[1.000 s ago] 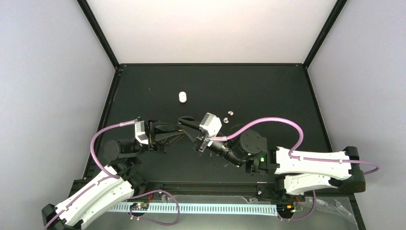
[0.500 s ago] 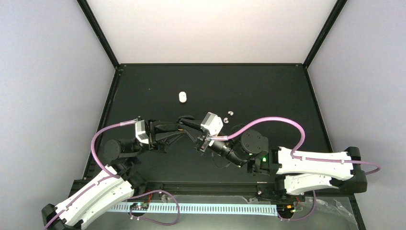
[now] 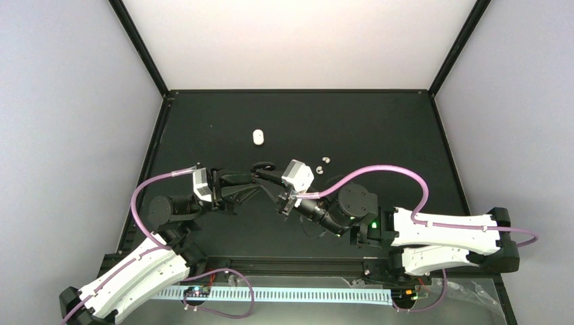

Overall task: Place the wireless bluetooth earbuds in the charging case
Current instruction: Place the earbud in the charging case, then adjust the earbud with the charging case.

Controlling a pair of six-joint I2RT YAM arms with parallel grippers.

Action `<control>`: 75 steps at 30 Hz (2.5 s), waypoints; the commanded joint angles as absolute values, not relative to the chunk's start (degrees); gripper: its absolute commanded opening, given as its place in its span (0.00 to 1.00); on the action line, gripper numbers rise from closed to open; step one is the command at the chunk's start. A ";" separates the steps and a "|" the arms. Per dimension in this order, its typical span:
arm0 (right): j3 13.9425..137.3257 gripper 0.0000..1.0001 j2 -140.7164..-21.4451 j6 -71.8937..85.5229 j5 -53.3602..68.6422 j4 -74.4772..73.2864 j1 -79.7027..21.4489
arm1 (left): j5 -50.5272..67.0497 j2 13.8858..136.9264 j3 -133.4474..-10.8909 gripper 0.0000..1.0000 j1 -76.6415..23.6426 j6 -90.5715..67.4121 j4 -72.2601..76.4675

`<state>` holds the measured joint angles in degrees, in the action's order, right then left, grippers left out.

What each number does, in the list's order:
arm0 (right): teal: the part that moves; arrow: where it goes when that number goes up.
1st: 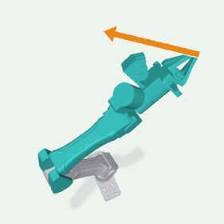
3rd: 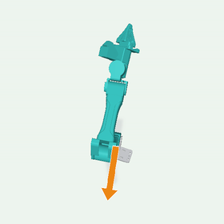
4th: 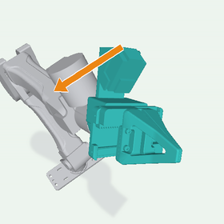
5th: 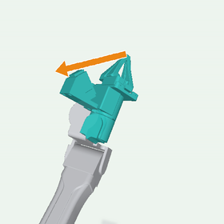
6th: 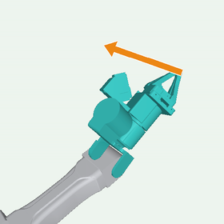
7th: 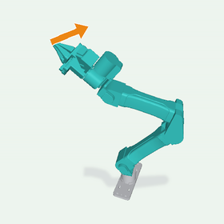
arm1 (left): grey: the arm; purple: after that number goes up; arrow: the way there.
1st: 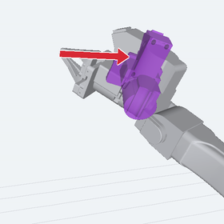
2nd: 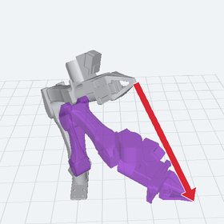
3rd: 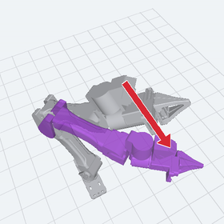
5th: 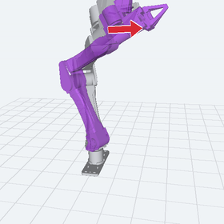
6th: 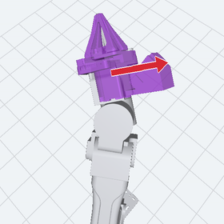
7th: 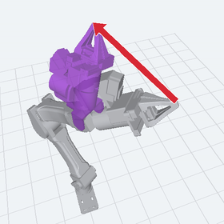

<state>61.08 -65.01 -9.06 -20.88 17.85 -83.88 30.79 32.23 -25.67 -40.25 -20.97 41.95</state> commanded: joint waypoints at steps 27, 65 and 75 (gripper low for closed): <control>64.02 0.35 -62.98 -6.23 -24.35 13.51 -84.18 | 29.02 32.99 -26.10 0.02 -40.59 -20.39 43.15; 72.95 1.00 -62.97 4.47 -30.77 -8.91 -79.98 | 28.43 30.75 -24.79 0.02 -40.67 -20.17 39.46; 73.39 1.00 -63.85 4.82 -29.91 -9.38 -79.80 | 28.50 30.25 -24.96 0.02 -40.65 -19.78 38.95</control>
